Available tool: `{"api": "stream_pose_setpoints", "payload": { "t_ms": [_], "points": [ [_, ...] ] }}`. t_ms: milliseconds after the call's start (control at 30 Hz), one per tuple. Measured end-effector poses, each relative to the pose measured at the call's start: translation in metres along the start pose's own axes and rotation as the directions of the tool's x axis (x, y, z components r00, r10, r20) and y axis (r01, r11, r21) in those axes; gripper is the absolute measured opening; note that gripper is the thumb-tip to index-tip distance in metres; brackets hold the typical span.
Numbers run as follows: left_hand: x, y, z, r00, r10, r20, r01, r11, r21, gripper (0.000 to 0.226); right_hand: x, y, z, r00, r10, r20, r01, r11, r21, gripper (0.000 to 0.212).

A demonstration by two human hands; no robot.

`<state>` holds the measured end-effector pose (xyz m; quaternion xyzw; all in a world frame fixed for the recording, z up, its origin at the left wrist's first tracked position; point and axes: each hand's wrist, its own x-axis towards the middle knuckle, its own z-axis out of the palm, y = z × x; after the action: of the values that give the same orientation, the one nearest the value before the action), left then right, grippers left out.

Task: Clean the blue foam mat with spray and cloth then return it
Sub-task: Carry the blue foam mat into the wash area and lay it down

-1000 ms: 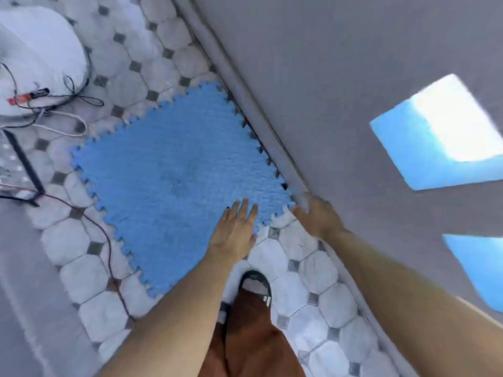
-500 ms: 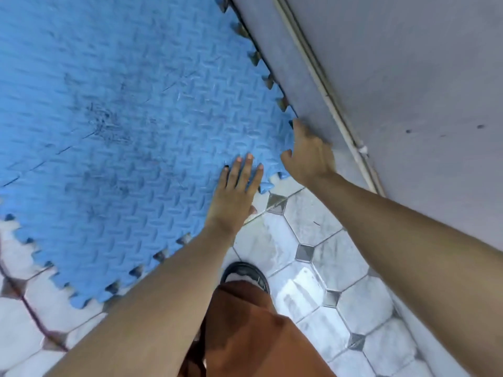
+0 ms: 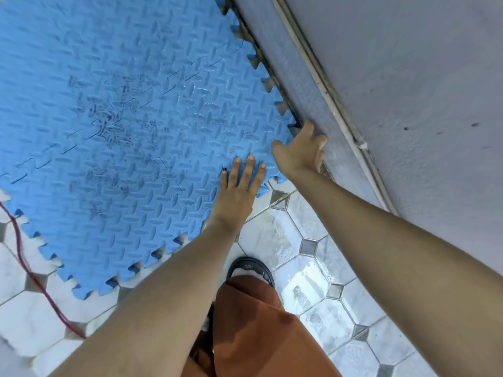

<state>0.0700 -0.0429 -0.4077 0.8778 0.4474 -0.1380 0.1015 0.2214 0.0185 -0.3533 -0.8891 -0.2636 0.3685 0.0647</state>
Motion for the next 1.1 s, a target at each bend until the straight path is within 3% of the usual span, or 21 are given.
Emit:
{"api": "stream_pose_setpoints", "payload": {
  "t_ms": [100,233,300,400,500,600,700,800,900,1100],
  "points": [
    [-0.005,-0.005,0.003,1.000,0.028,0.012,-0.028,1.000,-0.015,0.098,0.006,0.001,-0.003,0.989,0.143,0.028,-0.145,0.980,0.138,0.071],
    [-0.006,-0.006,0.001,0.999,0.021,0.031,-0.021,1.000,-0.003,0.092,0.010,0.009,-0.009,0.992,0.110,0.062,-0.110,0.994,-0.011,0.068],
    [-0.008,-0.001,-0.007,1.000,0.002,0.027,-0.002,1.000,0.004,0.091,0.009,0.008,-0.013,0.992,0.087,0.087,-0.088,0.996,0.002,0.073],
    [-0.018,0.005,-0.031,0.990,-0.138,0.039,0.140,0.988,-0.060,0.094,-0.012,0.008,-0.023,0.981,0.065,0.183,-0.091,0.986,0.139,0.072],
    [-0.031,0.005,-0.062,0.966,-0.237,0.099,0.249,0.958,-0.144,0.097,-0.045,0.010,-0.040,0.985,0.017,0.173,-0.046,0.985,0.166,0.063],
    [-0.052,0.000,-0.099,0.964,-0.167,0.207,0.212,0.953,-0.215,0.103,-0.084,0.000,-0.062,0.990,-0.046,0.132,0.024,0.986,0.167,0.056],
    [-0.084,-0.006,-0.152,0.964,-0.078,0.254,0.152,0.947,-0.282,0.092,-0.127,-0.009,-0.087,0.993,-0.029,0.117,0.019,0.996,0.083,0.041],
    [-0.117,-0.007,-0.210,0.962,0.063,0.264,0.021,0.953,-0.303,0.088,-0.172,-0.018,-0.114,0.995,0.041,0.092,-0.035,0.997,-0.074,0.045],
    [-0.147,-0.002,-0.264,0.936,0.188,0.298,-0.092,0.947,-0.307,0.088,-0.215,-0.019,-0.139,0.997,0.077,0.032,-0.072,0.989,-0.126,0.058],
    [-0.204,0.014,-0.332,0.868,0.319,0.380,-0.201,0.926,-0.319,0.091,-0.304,0.004,-0.189,0.995,-0.080,0.060,0.092,0.966,-0.241,0.047]
  ]
}}
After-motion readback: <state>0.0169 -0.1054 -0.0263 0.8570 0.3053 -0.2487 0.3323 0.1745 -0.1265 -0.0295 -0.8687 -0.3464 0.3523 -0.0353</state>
